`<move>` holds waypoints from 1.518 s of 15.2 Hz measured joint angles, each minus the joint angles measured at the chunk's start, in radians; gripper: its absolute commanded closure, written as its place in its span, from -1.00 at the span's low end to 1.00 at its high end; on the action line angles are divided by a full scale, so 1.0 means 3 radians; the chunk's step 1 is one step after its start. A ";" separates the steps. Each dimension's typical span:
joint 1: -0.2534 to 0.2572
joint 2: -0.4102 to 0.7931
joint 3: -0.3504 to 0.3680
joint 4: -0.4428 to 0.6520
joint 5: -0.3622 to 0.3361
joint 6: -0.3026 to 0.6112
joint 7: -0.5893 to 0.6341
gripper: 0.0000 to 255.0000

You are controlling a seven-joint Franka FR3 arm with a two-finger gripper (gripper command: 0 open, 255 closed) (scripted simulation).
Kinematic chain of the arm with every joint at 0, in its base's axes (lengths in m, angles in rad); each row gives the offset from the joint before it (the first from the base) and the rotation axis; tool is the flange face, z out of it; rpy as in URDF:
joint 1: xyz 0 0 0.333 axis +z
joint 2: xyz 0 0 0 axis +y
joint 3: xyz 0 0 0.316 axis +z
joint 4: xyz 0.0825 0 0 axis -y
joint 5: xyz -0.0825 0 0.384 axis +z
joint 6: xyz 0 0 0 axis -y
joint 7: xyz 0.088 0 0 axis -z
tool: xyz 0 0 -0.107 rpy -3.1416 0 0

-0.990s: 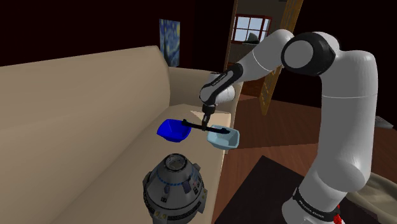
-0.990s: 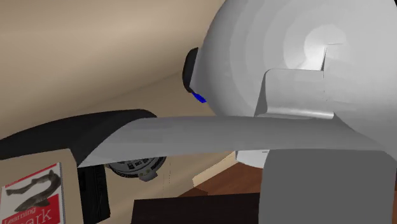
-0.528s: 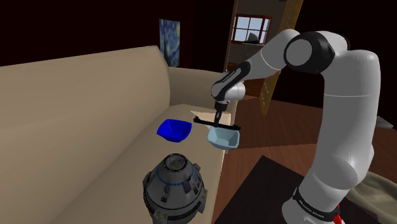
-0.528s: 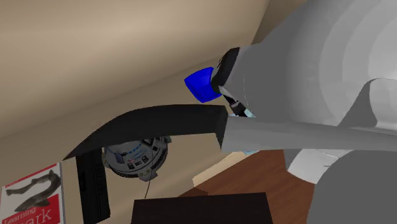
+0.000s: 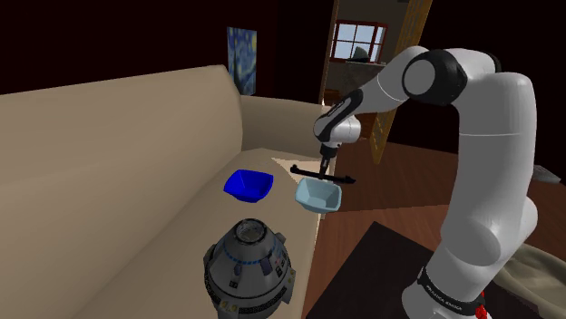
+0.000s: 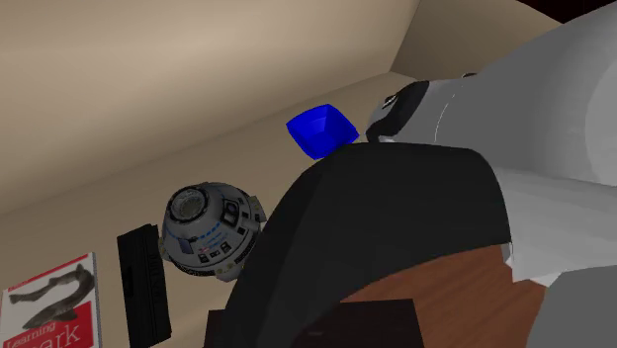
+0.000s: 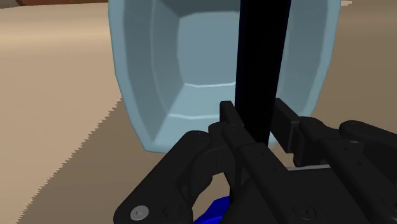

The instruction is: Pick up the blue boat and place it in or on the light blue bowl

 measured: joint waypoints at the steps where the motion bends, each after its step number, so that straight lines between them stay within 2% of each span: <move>1: -0.0012 0.0034 0.0006 -0.0001 0.0015 0.0034 -0.0022 1.00; 10: -0.0070 0.0371 0.0086 0.0036 0.0139 0.0326 -0.0132 1.00; 17: -0.0076 0.0401 0.0097 0.0024 0.0153 0.0369 -0.0145 1.00; 18: -0.0076 0.0401 0.0097 0.0024 0.0154 0.0369 -0.0145 -1.00; 23: -0.0076 0.0401 0.0097 0.0024 0.0154 0.0369 -0.0145 -1.00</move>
